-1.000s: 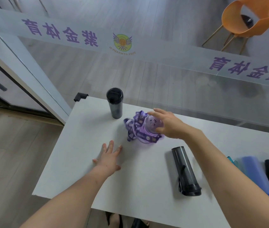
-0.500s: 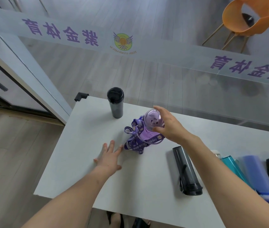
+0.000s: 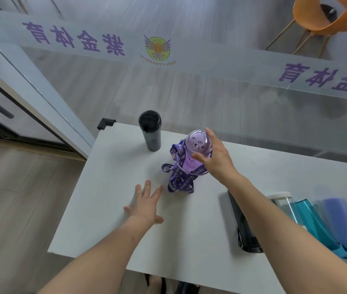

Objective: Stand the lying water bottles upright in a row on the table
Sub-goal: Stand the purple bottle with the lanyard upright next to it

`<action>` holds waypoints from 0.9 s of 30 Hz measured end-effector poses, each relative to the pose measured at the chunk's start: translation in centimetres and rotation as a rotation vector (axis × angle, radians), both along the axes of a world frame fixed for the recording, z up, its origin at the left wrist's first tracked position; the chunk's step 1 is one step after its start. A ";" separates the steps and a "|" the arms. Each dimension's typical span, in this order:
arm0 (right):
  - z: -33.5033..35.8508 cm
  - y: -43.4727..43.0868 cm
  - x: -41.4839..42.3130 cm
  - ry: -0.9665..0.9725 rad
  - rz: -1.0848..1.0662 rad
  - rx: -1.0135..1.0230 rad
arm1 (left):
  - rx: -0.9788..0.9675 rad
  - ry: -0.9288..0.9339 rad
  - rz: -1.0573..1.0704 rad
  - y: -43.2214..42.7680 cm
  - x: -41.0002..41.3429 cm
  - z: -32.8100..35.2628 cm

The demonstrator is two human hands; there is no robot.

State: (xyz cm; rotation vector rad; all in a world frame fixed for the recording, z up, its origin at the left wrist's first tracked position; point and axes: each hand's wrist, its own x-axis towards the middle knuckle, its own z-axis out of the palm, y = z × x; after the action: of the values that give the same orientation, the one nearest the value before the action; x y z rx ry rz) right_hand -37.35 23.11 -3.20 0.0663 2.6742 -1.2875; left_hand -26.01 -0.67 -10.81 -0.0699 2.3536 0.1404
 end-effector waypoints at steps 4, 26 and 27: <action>-0.2 -0.3 -1.4 0.009 -0.046 -0.074 | 0.014 -0.004 0.011 0.1 0.1 0.0; -1.1 0.0 -3.0 0.011 -0.020 -0.124 | -0.009 -0.001 -0.012 0.0 -0.1 -0.5; -1.1 0.0 -3.1 0.008 -0.016 -0.122 | -0.006 -0.002 -0.006 0.0 0.0 -0.4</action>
State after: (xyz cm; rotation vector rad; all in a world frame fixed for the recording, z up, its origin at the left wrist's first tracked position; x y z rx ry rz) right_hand -40.45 23.15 -4.29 0.0675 2.6001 -1.4550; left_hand -26.05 -0.65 -11.25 -0.0655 2.3516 0.1303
